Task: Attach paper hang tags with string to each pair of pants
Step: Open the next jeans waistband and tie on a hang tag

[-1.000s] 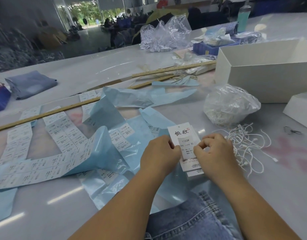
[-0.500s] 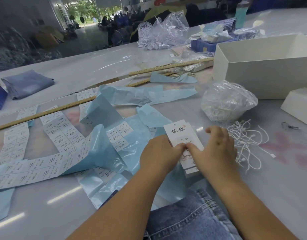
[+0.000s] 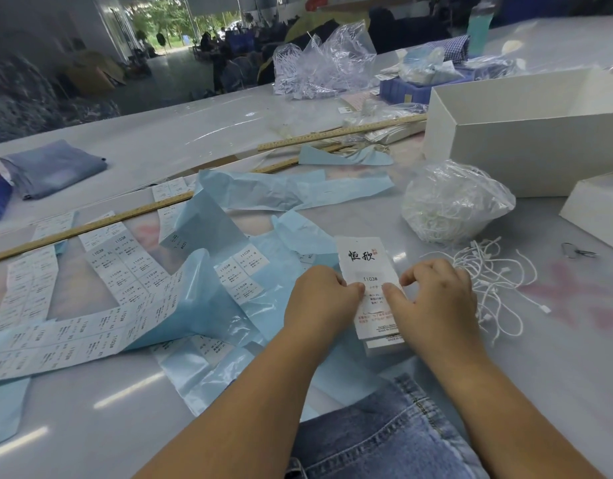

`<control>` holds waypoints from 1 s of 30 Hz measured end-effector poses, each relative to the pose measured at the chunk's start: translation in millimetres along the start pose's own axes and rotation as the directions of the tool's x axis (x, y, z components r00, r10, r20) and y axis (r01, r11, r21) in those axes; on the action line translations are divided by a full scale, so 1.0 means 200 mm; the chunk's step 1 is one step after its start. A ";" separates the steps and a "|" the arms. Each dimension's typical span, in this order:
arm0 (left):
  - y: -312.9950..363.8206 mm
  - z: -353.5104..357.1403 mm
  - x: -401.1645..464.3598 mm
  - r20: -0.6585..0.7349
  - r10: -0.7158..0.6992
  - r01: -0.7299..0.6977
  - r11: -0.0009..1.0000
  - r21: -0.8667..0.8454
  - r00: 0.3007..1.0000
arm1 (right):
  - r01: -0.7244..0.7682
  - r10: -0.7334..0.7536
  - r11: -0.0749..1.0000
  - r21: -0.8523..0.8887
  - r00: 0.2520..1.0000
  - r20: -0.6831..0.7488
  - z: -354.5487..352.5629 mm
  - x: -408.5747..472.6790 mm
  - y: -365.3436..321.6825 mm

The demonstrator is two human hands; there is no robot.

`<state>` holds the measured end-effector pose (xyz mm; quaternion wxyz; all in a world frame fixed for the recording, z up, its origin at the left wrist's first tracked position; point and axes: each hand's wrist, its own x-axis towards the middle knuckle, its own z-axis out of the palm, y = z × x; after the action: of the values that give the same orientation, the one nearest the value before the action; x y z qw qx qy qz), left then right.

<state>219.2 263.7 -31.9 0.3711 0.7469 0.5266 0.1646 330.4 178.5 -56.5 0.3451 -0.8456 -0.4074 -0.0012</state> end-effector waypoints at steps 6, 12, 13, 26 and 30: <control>0.04 -0.04 -0.02 -0.060 0.130 -0.107 0.952 0.288 0.990 | 0.000 0.000 0.999 0.035 1.000 0.000 -0.01 0.00 0.01; 0.07 -0.07 -0.03 -0.028 0.189 -0.191 0.975 -0.113 0.982 | 0.054 -0.046 0.965 0.256 0.998 -0.040 -0.01 0.00 -0.01; 0.07 -0.08 -0.03 0.023 0.157 -0.145 0.951 -0.272 0.987 | 0.059 -0.043 0.944 0.325 0.998 -0.054 -0.02 0.00 -0.02; 0.04 -0.06 -0.04 0.205 0.036 0.110 0.749 -0.653 0.978 | 0.046 -0.053 0.789 0.612 0.999 -0.007 -0.06 -0.02 -0.04; 0.04 -0.06 -0.04 0.213 0.014 0.146 0.682 -0.717 0.977 | 0.037 -0.041 0.778 0.627 0.999 -0.009 -0.06 -0.02 -0.04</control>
<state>213.1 259.5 -16.2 0.6939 0.5309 0.4043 0.2704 326.5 172.4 -43.5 0.6054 -0.6740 -0.4030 0.1295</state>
